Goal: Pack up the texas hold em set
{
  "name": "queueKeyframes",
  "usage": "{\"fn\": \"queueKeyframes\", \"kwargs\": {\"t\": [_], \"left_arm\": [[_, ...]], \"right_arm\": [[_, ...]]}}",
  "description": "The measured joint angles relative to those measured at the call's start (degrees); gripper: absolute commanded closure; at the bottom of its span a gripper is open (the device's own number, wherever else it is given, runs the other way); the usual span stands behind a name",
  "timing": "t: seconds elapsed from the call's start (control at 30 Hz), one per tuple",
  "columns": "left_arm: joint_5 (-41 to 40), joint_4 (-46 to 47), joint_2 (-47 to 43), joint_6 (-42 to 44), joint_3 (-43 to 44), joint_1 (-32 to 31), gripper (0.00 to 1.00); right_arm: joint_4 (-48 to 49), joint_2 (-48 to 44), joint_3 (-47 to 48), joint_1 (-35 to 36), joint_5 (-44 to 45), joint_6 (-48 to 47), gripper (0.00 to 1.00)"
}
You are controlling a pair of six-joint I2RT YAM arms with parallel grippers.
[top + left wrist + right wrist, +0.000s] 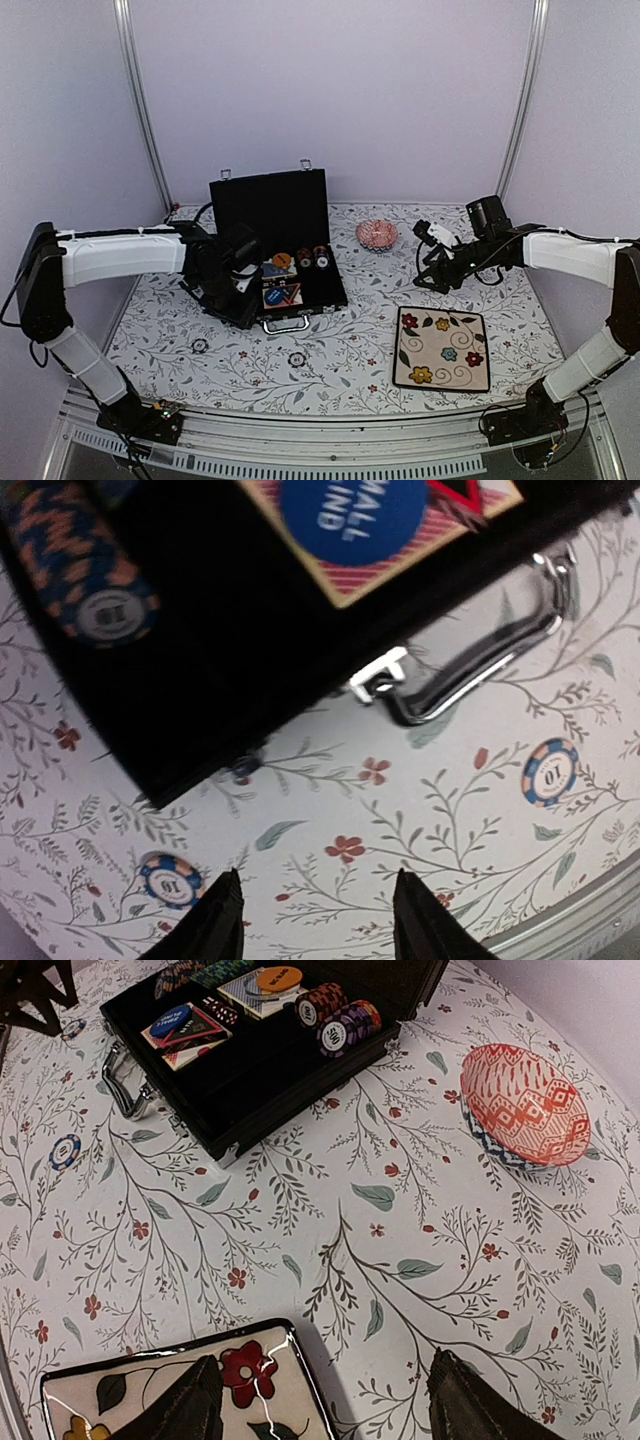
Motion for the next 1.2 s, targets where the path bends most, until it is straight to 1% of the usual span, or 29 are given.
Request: {"fn": "queueKeyframes", "kwargs": {"t": [0.07,0.17,0.27,0.33,0.5,0.73,0.93,1.2], "left_arm": [[-1.0,-1.1,-4.2,-2.4,-1.7,4.2,0.46],[-0.8,-1.6,-7.9,-4.9,-4.5,9.9,0.46],[0.3,-1.7,-7.3,-6.2,-7.8,13.9,0.45],[0.9,-1.8,-5.7,-6.8,-9.7,15.5,0.45],[2.7,-1.0,-3.2,-7.2,-11.8,16.5,0.45],[3.0,0.6,-0.9,-7.2,-12.5,17.4,0.45],[2.8,0.5,-0.6,-7.2,-13.1,17.4,0.45],[2.7,0.3,-0.1,-7.2,-13.9,17.7,0.48]], "right_arm": [[0.2,0.0,0.0,0.0,-0.1,-0.1,0.29],[0.2,0.0,0.0,0.0,-0.2,-0.2,0.29],[0.2,0.0,0.0,0.0,-0.2,-0.2,0.29],[0.2,0.0,0.0,0.0,-0.2,-0.2,0.29],[0.2,0.0,-0.4,0.0,-0.2,-0.3,0.29],[0.2,0.0,-0.6,0.0,-0.2,-0.4,0.29],[0.2,0.0,-0.6,0.0,-0.2,-0.6,0.29],[0.2,0.1,-0.6,0.0,-0.2,-0.8,0.29]]}}
